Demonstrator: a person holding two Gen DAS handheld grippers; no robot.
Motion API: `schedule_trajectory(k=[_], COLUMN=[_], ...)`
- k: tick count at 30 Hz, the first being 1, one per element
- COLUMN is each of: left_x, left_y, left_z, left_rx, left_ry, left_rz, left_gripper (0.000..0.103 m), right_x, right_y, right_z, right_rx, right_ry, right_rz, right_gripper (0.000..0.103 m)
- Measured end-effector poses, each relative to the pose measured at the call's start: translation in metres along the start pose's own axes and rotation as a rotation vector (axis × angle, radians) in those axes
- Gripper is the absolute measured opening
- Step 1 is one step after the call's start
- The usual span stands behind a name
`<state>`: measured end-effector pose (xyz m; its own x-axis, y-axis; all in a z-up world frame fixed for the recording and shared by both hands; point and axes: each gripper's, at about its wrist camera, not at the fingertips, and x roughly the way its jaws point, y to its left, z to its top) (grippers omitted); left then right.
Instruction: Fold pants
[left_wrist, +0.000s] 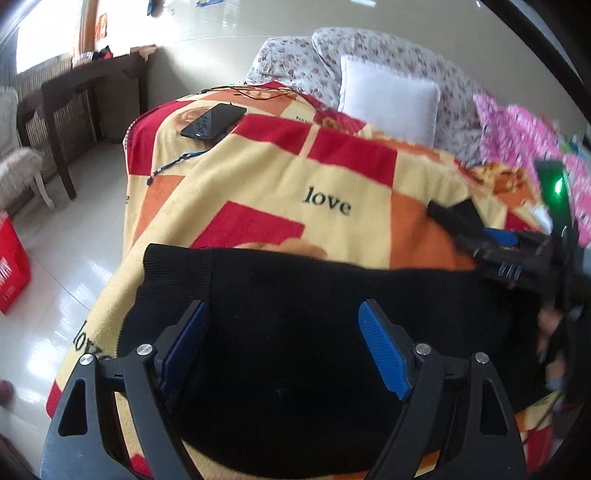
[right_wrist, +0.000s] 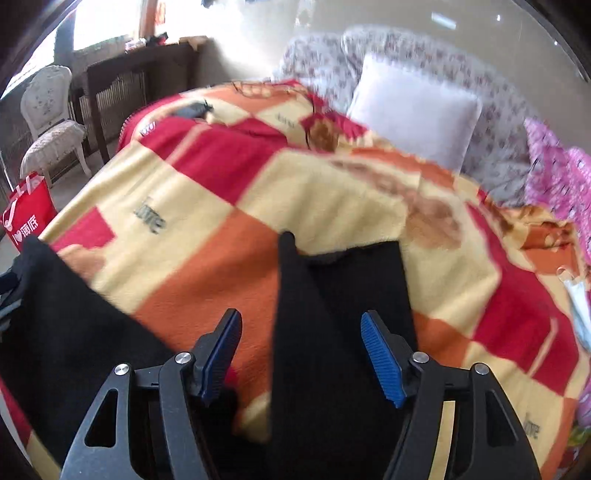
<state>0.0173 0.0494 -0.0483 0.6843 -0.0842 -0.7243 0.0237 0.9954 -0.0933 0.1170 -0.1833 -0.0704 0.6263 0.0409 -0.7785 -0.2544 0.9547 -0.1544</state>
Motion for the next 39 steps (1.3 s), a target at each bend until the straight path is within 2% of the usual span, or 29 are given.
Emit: schedule_trajectory(k=[1,2,4,7,9,10,12,14,15,16,18,19,20,21,22,23,24,25,26,27,29,33,35,36,37,39], left_x=[0.002,0.003,0.001,-0.003,-0.003,-0.003,0.0,0.001,0.002,0.002,0.003,0.002,0.001,-0.001,-0.003,-0.005,-0.006,-0.007,-0.007,-0.007,-0.009,-0.016,-0.014,-0.011,-0.008,-0.008], left_y=[-0.004,-0.006,-0.006,-0.003,-0.003,-0.003,-0.005,-0.008,-0.009,-0.01,-0.012,-0.012,-0.012,-0.011,-0.011,-0.011,-0.011,-0.011,-0.011,-0.012,-0.011,-0.003,0.001,0.002,0.003,0.003], left_z=[-0.001,-0.002,-0.002,0.0,0.001,0.001,0.0,-0.001,-0.002,-0.002,-0.002,-0.002,-0.001,-0.001,0.0,0.0,0.001,0.001,0.001,0.001,0.001,0.002,0.001,0.0,-0.001,-0.003], left_rx=[0.026,0.04,0.044,0.019,0.009,0.008,0.014,0.023,0.027,0.03,0.039,0.041,0.039,0.033,0.027,0.023,0.02,0.02,0.024,0.03,0.036,0.03,0.022,0.019,0.016,0.021], left_ry=[0.005,0.007,0.006,0.005,0.007,0.009,0.013,0.014,0.015,0.018,0.024,0.027,0.028,0.026,0.023,0.019,0.015,0.013,0.016,0.02,0.02,-0.002,0.001,0.009,0.021,0.021], left_rz=[0.024,0.032,0.026,0.003,-0.005,-0.006,0.005,0.015,0.02,0.025,0.034,0.036,0.036,0.034,0.032,0.029,0.028,0.03,0.033,0.037,0.041,0.051,0.056,0.056,0.056,0.059], left_gripper=[0.083,0.083,0.083,0.083,0.083,0.083,0.083,0.083,0.083,0.083,0.083,0.083,0.083,0.083,0.083,0.083,0.083,0.083,0.083,0.083,0.083,0.083,0.083,0.083,0.083,0.083], right_x=[0.002,-0.005,-0.036,-0.111,-0.148,-0.168,-0.185,-0.192,-0.19,-0.181,-0.169,-0.169,-0.171,-0.173,-0.172,-0.17,-0.167,-0.164,-0.164,-0.167,-0.178,-0.194,-0.188,-0.18,-0.168,-0.159], right_y=[-0.012,-0.021,-0.047,-0.09,-0.107,-0.118,-0.132,-0.15,-0.154,-0.162,-0.172,-0.175,-0.178,-0.18,-0.185,-0.187,-0.19,-0.189,-0.187,-0.188,-0.184,-0.179,-0.177,-0.178,-0.178,-0.178], right_z=[-0.003,-0.006,-0.021,-0.063,-0.091,-0.116,-0.149,-0.196,-0.213,-0.235,-0.257,-0.266,-0.271,-0.276,-0.279,-0.28,-0.277,-0.272,-0.267,-0.264,-0.253,-0.25,-0.255,-0.257,-0.259,-0.264], right_rx=[0.058,0.097,0.182,0.305,0.347,0.384,0.45,0.561,0.601,0.654,0.728,0.76,0.785,0.816,0.855,0.877,0.872,0.855,0.838,0.833,0.802,0.724,0.712,0.712,0.718,0.72], right_ry=[0.012,0.007,-0.064,-0.203,-0.249,-0.261,-0.248,-0.23,-0.217,-0.178,-0.13,-0.147,-0.177,-0.205,-0.228,-0.243,-0.25,-0.252,-0.256,-0.263,-0.291,-0.26,-0.211,-0.184,-0.138,-0.085], right_rz=[0.054,0.08,0.144,0.195,0.18,0.159,0.129,0.099,0.093,0.114,0.131,0.155,0.18,0.201,0.225,0.255,0.278,0.285,0.267,0.257,0.258,0.201,0.167,0.158,0.147,0.111], right_gripper=[0.008,0.005,0.005,0.005,0.005,0.005,0.007,0.012,0.02,0.027,0.027,0.029,0.033,0.051,0.061,0.061,0.056,0.031,0.01,0.004,0.004,0.004,0.004,0.007,0.013,0.017])
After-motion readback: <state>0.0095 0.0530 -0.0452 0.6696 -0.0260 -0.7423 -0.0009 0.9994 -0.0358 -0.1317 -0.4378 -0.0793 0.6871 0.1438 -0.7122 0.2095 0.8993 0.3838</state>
